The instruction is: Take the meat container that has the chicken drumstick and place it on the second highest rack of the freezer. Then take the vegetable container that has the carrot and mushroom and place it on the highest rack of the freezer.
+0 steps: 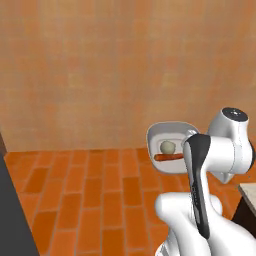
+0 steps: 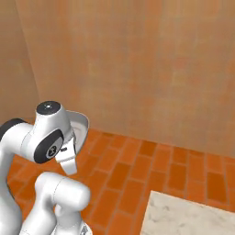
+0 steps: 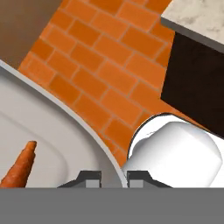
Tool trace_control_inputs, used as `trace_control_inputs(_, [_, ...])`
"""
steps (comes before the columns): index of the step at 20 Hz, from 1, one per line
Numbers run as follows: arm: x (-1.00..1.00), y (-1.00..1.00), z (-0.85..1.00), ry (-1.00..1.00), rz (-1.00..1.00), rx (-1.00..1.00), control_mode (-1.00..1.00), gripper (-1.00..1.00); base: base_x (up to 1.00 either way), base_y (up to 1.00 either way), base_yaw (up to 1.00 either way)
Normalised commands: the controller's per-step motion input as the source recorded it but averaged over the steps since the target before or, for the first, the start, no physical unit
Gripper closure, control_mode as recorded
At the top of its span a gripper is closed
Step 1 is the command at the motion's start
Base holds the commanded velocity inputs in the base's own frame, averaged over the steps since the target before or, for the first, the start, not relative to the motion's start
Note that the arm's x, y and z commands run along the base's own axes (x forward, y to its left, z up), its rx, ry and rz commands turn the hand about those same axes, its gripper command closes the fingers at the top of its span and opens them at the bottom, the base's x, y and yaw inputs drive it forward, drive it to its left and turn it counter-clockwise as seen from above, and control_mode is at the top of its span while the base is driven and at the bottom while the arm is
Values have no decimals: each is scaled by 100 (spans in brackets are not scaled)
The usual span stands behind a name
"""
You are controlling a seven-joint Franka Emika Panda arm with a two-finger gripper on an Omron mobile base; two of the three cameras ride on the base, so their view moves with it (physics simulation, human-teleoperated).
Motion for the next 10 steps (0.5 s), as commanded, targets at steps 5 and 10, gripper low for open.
trace_control_inputs(5, [0,0,0,0,0,0,100,100,59,-25,73])
trace_control_inputs(10, [0,0,0,0,0,0,100,100,-10,0,99])
